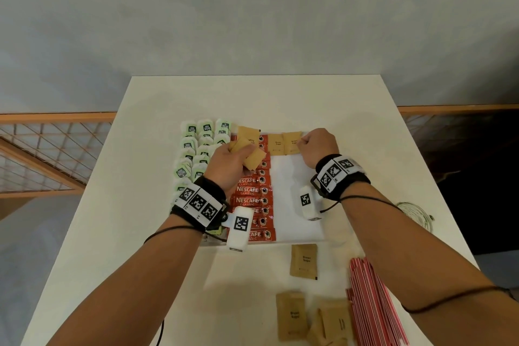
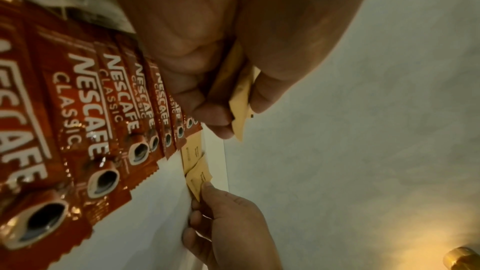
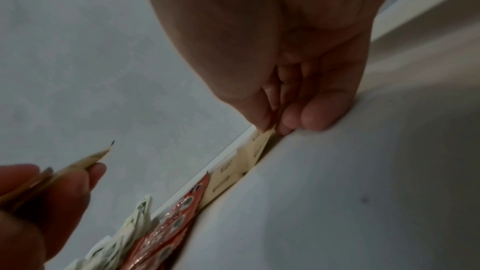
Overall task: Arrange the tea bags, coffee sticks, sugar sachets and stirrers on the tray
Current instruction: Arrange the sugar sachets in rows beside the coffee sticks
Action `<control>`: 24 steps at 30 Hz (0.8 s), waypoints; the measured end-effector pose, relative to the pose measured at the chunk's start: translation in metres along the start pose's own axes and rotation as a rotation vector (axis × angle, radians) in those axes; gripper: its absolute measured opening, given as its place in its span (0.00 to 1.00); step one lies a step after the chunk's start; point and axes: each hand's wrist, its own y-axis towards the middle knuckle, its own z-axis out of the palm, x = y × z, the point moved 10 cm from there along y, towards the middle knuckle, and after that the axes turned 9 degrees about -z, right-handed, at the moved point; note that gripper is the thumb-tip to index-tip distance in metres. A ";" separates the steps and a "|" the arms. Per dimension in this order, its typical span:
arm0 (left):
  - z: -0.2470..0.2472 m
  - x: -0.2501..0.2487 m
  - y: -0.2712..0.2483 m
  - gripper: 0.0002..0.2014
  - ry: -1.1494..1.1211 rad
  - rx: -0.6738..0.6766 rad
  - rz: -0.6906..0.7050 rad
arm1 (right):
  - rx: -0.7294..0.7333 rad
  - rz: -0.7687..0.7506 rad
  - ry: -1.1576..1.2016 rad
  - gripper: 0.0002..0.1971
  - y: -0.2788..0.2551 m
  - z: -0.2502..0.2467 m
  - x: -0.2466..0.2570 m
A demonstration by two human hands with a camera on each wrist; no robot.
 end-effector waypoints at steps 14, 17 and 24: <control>0.003 0.003 -0.001 0.04 0.111 0.037 -0.001 | 0.061 0.006 -0.158 0.11 -0.006 -0.006 0.006; 0.001 0.000 -0.002 0.05 0.158 0.037 0.024 | 0.025 -0.021 -0.113 0.10 -0.012 -0.015 0.010; 0.003 -0.002 -0.005 0.06 0.194 0.058 0.030 | 0.243 -0.228 0.428 0.18 -0.048 -0.004 0.065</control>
